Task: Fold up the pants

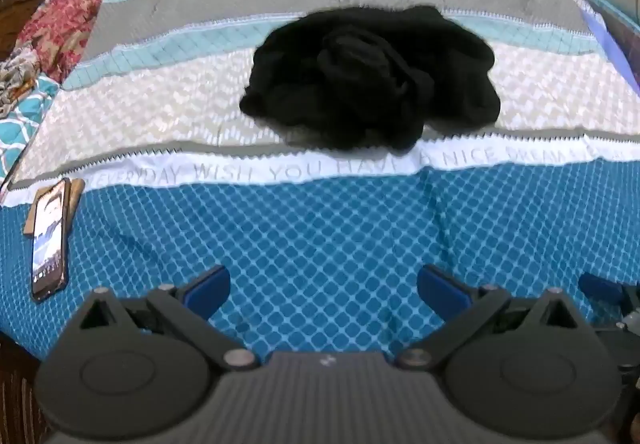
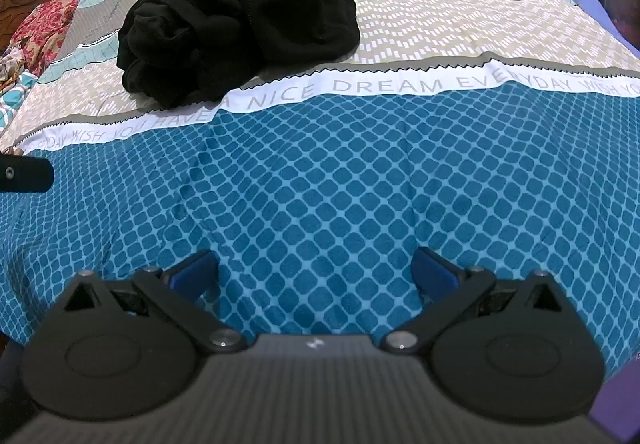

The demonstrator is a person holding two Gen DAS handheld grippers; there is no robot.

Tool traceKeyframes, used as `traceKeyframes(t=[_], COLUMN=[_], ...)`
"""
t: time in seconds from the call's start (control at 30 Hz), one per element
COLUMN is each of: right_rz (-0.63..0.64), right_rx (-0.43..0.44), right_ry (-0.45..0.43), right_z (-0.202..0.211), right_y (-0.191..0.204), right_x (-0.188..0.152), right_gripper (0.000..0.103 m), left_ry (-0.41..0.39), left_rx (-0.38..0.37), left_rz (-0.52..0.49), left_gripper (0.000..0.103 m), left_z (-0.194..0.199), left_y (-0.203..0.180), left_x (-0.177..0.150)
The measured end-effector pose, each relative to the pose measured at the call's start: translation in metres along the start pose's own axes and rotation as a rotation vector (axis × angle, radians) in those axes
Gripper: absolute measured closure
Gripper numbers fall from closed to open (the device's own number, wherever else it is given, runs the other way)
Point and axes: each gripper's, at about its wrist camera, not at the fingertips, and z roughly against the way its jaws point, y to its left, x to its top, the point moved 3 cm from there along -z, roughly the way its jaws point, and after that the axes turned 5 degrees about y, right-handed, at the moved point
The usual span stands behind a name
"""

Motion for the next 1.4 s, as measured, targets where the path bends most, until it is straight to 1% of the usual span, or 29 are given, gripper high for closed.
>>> traceKeyframes(t=[0.07,0.17,0.2,0.3,0.43,0.5,0.57,0.6,0.67,0.73,0.8,0.87,0.9,0.97,1.07,1.13,1.17,1.2,1.23,1.27,1.3,1.33,1.37,1.4], right_rz=[0.003,0.004,0.004,0.004,0.008,-0.015,-0.051,-0.057,-0.063,-0.059,-0.056,-0.066,-0.076,-0.086,-0.115,-0.131,-0.133,-0.136,-0.138,-0.138,-0.135,-0.117,-0.103,-0.083], right_rx=[-0.004,-0.005,-0.004,-0.005,-0.001,0.015,0.035,0.035,0.039,0.041,0.057,0.077,0.09,0.098,0.101,0.124,0.13,0.135,0.139,0.146,0.153,0.159,0.157,0.148], right_ry=[-0.002,-0.001,-0.001,-0.002,0.0,-0.004,-0.025,-0.04,-0.064,-0.099,-0.115,-0.12,-0.124,-0.134,-0.154,-0.143,-0.136,-0.131,-0.127,-0.125,-0.121,-0.122,-0.125,-0.128], right_z=[0.0,0.0,0.0,0.0,0.002,0.003,0.009,0.01,0.013,0.017,0.018,0.017,0.016,0.013,0.011,0.006,0.004,0.001,-0.001,-0.003,-0.006,-0.01,-0.013,-0.017], right_y=[0.0,0.0,0.0,0.0,0.0,-0.002,-0.01,-0.012,-0.015,-0.015,-0.017,-0.02,-0.022,-0.025,-0.028,-0.028,-0.028,-0.028,-0.027,-0.026,-0.024,-0.022,-0.021,-0.019], right_x=[0.0,0.0,0.0,0.0,0.001,0.003,0.012,0.012,0.015,0.021,0.03,0.038,0.044,0.057,0.071,0.079,0.082,0.083,0.085,0.087,0.09,0.095,0.1,0.105], right_gripper=[0.0,0.0,0.0,0.0,0.0,0.0,0.0,0.0,0.001,0.014,0.045,0.058,0.06,0.06,0.058,0.054,0.05,0.045,0.044,0.042,0.039,0.037,0.033,0.031], left_ry=[0.022,0.029,0.047,0.027,-0.047,-0.048,-0.032,-0.028,-0.028,-0.034,-0.041,-0.051,-0.055,-0.077,-0.131,-0.163,-0.173,-0.183,-0.184,-0.176,-0.148,-0.113,-0.1,-0.108], left_rx=[0.004,-0.001,0.017,0.008,0.006,0.008,-0.026,-0.034,-0.03,-0.044,-0.065,-0.089,-0.09,-0.093,-0.114,-0.133,-0.14,-0.141,-0.135,-0.136,-0.151,-0.172,-0.18,-0.182], left_rz=[0.004,0.01,-0.003,0.022,0.088,0.117,0.123,0.121,0.136,0.165,0.211,0.253,0.258,0.231,0.149,0.113,0.103,0.094,0.084,0.075,0.063,0.054,0.058,0.054], left_gripper=[0.0,0.0,0.0,0.0,0.0,0.0,0.002,0.007,0.009,0.009,0.01,0.014,0.018,0.02,0.014,0.009,0.009,0.012,0.025,0.039,0.077,0.086,0.087,0.088], left_z=[-0.003,-0.004,-0.008,-0.011,-0.015,-0.023,-0.031,-0.034,-0.037,-0.041,-0.044,-0.047,-0.048,-0.049,-0.05,-0.053,-0.058,-0.063,-0.072,-0.08,-0.089,-0.096,-0.098,-0.096], left_y=[0.001,0.001,-0.003,0.001,0.014,0.022,0.03,0.032,0.04,0.049,0.059,0.069,0.07,0.067,0.044,0.024,0.019,0.013,0.005,0.002,-0.004,-0.005,-0.007,-0.007], left_x=[-0.002,-0.008,-0.005,-0.002,-0.005,-0.008,-0.01,-0.011,-0.013,-0.011,-0.007,0.002,0.011,0.029,0.067,0.091,0.102,0.112,0.124,0.13,0.135,0.139,0.136,0.132])
